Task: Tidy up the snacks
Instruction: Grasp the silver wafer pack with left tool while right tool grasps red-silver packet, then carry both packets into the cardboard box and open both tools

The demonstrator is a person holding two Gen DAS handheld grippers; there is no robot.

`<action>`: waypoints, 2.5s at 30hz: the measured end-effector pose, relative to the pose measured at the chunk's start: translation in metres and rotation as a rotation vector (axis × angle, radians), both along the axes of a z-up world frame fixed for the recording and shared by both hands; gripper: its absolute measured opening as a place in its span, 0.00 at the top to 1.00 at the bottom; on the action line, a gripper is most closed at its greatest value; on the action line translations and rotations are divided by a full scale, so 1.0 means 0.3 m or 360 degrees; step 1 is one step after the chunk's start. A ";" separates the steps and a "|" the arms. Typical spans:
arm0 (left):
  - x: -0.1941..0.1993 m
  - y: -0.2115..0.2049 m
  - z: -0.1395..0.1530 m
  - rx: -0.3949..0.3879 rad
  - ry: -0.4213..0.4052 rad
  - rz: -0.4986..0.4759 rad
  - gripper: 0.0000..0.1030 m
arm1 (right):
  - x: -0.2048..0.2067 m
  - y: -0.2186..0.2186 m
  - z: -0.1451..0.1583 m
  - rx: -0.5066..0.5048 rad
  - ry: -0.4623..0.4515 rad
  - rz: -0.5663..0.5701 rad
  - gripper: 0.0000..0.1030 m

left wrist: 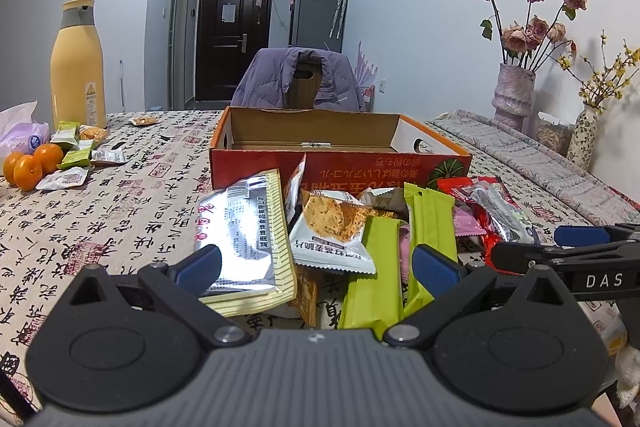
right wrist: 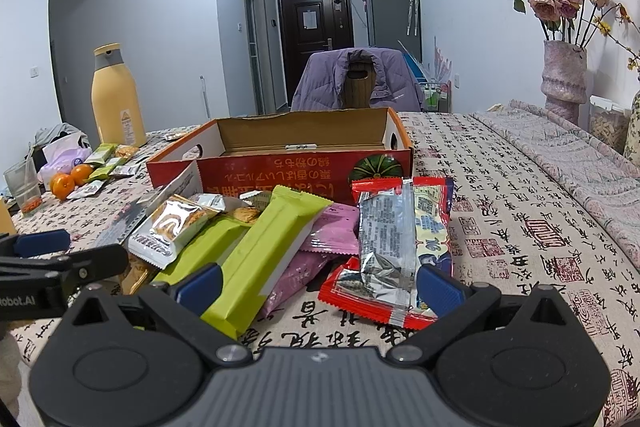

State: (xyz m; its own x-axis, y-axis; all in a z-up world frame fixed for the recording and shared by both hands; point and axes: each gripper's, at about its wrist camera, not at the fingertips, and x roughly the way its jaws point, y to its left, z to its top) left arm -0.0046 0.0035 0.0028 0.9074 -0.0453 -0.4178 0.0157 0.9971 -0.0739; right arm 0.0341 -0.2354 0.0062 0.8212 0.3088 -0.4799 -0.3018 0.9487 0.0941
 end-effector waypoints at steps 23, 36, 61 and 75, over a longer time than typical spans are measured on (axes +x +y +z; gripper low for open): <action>0.097 0.073 0.008 0.0002 0.0025 0.0136 0.00 | 0.321 -0.092 -0.060 -0.0016 0.0169 -0.0177 0.27; 0.138 0.137 0.001 -0.0059 0.0089 0.0216 0.00 | 0.273 -0.140 -0.057 0.0079 0.0122 -0.0177 0.45; 0.254 0.232 -0.089 -0.0312 0.0374 0.0188 0.31 | 0.149 -0.116 -0.020 0.0127 0.0062 -0.0172 0.44; 0.171 0.247 -0.031 -0.0205 0.0213 0.0221 0.53 | 0.136 -0.103 -0.015 0.0132 0.0055 -0.0141 0.44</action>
